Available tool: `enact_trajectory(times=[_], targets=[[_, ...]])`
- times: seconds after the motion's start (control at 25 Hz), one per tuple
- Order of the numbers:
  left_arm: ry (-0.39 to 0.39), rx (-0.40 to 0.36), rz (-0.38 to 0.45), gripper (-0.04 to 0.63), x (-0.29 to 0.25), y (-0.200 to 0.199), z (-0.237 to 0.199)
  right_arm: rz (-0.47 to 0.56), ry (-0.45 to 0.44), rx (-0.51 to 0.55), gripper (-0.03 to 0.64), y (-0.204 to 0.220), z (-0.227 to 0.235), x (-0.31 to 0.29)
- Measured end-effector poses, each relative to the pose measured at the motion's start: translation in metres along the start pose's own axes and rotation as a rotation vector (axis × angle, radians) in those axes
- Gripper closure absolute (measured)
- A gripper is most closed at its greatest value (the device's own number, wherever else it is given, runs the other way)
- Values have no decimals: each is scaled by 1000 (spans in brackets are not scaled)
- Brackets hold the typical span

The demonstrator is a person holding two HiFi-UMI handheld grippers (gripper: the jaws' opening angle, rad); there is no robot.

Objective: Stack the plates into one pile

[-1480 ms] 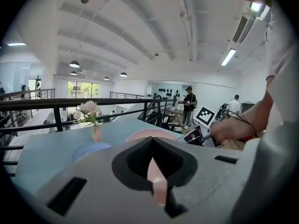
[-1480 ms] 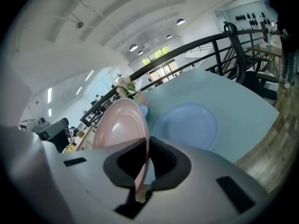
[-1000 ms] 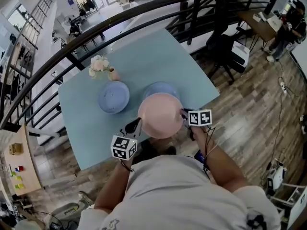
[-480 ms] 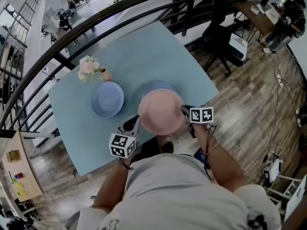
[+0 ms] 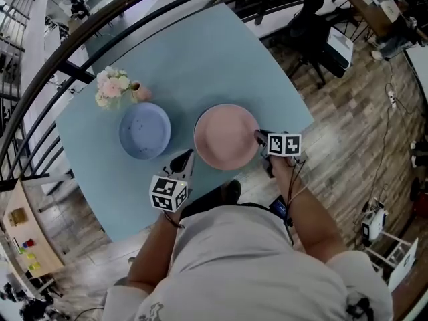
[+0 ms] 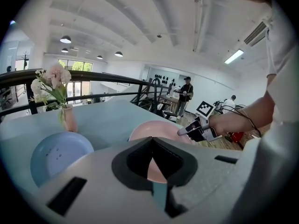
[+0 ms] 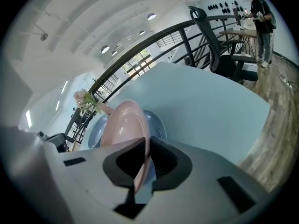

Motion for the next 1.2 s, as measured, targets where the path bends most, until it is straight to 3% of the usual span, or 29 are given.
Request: enact_trajectory(times=[0.48,0.68,0.88,1.2], targets=[[16,55,-52,591,-23,5,-26,-51,4,-69,571,-4,14,-24],[10,56,-54,591,-26,1,-30,-44,43,-29,537,-8,18,-25],[0,57,-51,591,-25,2,-31,-34,86,87,491,-10,17,-24],[-17,34,-27,591,-16,-3,-21,7,64,198,474,-7,0,-10]])
Point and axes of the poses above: the fingertips, and each gripper's own axes: x backward along the fingers, z to its right, y out of its underside, the point moved 7 cm from there along x, backward along the fingers, and after that the axes turned 8 degrees about -z, right-handed, at the moved point
